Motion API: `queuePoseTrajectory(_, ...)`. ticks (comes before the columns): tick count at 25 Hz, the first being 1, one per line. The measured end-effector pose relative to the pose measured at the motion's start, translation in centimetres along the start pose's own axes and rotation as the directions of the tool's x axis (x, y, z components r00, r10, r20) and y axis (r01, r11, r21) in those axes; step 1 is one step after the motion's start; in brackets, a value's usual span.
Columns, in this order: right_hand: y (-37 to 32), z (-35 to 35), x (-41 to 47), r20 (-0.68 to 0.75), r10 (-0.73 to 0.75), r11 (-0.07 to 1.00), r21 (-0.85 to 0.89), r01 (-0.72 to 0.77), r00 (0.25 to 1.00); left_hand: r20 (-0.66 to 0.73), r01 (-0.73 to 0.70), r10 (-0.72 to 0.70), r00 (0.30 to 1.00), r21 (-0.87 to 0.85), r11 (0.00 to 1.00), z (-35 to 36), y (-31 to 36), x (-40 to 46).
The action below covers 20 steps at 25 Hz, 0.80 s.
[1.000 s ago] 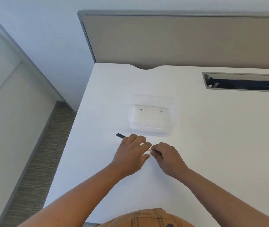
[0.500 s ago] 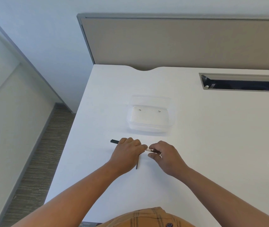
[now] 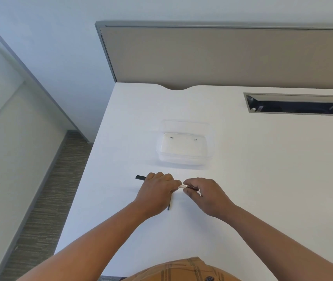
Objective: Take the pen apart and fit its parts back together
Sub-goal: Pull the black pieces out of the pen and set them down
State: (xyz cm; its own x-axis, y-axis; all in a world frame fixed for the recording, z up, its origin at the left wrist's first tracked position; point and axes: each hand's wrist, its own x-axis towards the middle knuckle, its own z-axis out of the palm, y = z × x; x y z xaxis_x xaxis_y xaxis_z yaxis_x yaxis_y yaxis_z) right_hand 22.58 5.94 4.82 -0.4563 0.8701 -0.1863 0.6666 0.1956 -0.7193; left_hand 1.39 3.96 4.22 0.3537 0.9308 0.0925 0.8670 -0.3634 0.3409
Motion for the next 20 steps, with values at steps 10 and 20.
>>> queuePoseTrajectory(10, -0.16, 0.25, -0.53, 0.002, 0.007, 1.0, -0.003, -0.007, 1.0, 0.047, -0.007, 0.006, 0.999, 0.008, 1.0, 0.32, 0.06, 0.05)
queuePoseTrajectory(20, -0.59, -0.18, -0.4, -0.011, -0.016, 0.992, -0.124, 0.015, 1.0, 0.037, -0.006, 0.006, 0.999, -0.01, 1.0, 0.3, -0.24, -0.5)
